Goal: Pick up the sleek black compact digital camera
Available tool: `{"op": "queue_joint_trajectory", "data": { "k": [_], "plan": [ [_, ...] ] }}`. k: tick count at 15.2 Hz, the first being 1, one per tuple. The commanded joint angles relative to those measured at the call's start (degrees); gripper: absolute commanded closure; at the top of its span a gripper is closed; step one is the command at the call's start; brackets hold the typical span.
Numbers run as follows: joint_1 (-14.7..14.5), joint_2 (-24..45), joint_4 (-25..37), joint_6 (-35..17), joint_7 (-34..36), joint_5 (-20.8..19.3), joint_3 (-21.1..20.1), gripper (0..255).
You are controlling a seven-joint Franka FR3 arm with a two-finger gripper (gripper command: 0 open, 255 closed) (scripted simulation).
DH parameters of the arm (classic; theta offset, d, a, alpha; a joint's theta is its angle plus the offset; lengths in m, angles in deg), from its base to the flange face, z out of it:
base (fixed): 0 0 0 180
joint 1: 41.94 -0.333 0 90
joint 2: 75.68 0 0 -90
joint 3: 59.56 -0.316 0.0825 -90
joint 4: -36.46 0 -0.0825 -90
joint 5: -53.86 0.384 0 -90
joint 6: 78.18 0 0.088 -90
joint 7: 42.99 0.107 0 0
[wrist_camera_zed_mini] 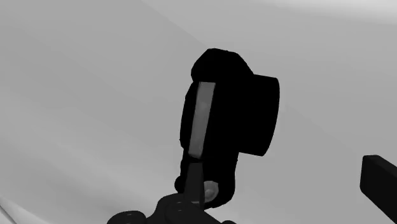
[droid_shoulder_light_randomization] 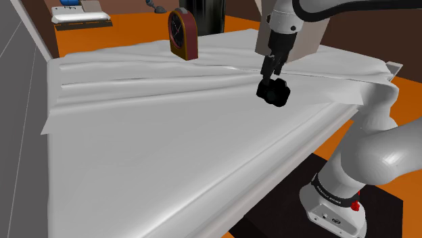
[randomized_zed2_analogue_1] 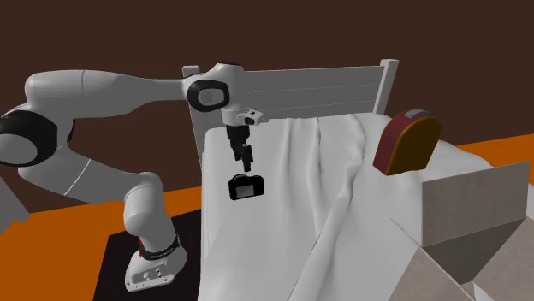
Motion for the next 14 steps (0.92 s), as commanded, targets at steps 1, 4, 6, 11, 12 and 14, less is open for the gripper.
{"op": "queue_joint_trajectory", "data": {
  "k": [1, 4, 6, 11, 12, 14],
  "plan": [
    [0.00, 0.00, 0.00, 0.00, 0.00, 0.00, 0.00, 0],
    [4.47, -0.11, 0.34, 2.37, 6.20, 1.95, 2.75, 0],
    [4.50, -0.32, -1.33, 0.91, 6.22, 1.88, 2.82, 0],
    [4.59, -0.61, -5.36, -2.83, 6.29, 1.69, 3.00, 0],
    [4.60, -0.64, -5.82, -3.26, 6.29, 1.67, 3.03, 0],
    [4.65, -0.68, -5.72, -3.12, 6.19, 1.61, 3.11, 255]
  ]
}}
